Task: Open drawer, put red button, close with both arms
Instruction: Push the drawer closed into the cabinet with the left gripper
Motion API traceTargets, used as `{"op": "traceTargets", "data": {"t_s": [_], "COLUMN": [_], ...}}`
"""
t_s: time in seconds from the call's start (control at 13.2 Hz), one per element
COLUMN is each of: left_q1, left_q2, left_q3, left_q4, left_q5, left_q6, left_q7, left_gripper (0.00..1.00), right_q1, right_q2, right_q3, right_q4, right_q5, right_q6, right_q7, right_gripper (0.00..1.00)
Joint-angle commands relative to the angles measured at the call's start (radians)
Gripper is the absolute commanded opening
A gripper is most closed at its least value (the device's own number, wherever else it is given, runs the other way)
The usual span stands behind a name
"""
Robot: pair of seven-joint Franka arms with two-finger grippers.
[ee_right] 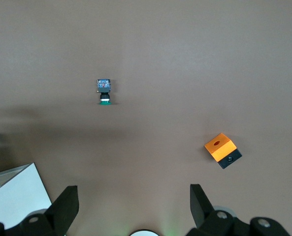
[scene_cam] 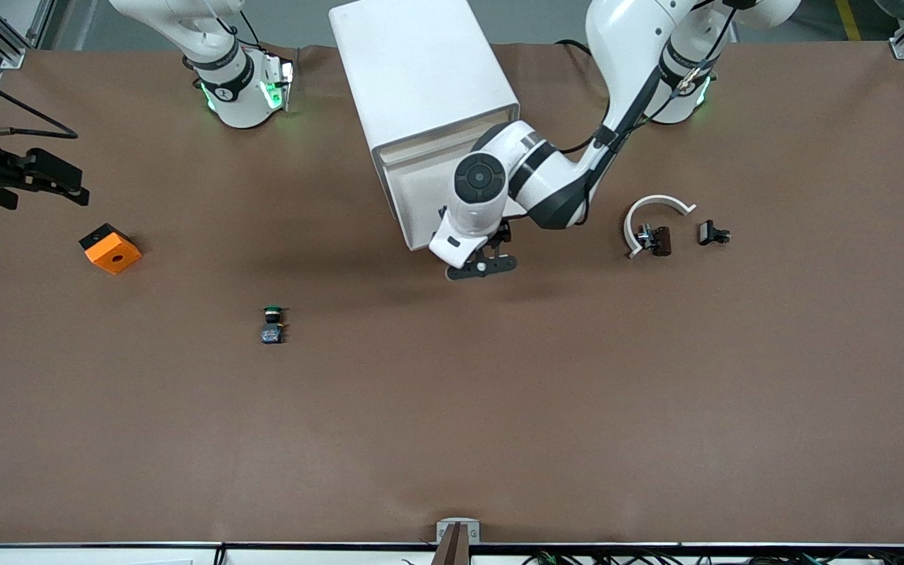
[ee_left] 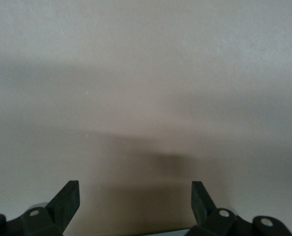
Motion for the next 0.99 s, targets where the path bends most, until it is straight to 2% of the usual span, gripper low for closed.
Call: {"op": "traceTargets", "data": {"t_s": [0.0,0.15,0.3,0.53,0.91], "left_q1": [-0.045,-0.066,-0.060,-0.066,-0.074], "left_q2": [-0.006,-0.017,-0.023,-0.022,-0.009], "left_q3": [0.000,-0.006,-0.044,-0.047,-0.070], "left_q4": [0.005,0.005,0.005,0.001,-0.005], "left_q5": [-0.017,-0.018,-0.032,-0.121,-0.159], "left_q6": [-0.050,-0.123,-0.180,-0.202,-0.206], "left_q7": [-0.081,-0.126,-0.167,-0.172,-0.238], "left_gripper": [1.00,1.00,1.00,1.00,1.00], "right_q1": [-0.015,-0.013,-0.015,-0.018,-0.035], "right_q2": [-0.011,-0.011,-0.011,-0.011,-0.006], "right_q3": [0.016,0.016,0.016,0.014,0.014], "right_q4": [0.016,0.014,0.016,0.014,0.013], "right_q5": [-0.011,-0.014,-0.037,-0.077,-0.077], "right_q6": [-0.008,-0.008,-0.008,-0.005,-0.004], "right_q7": [-0.009,-0.009,-0.007,-0.006,-0.010], "right_gripper": [1.00,1.00,1.00,1.00,1.00]}}
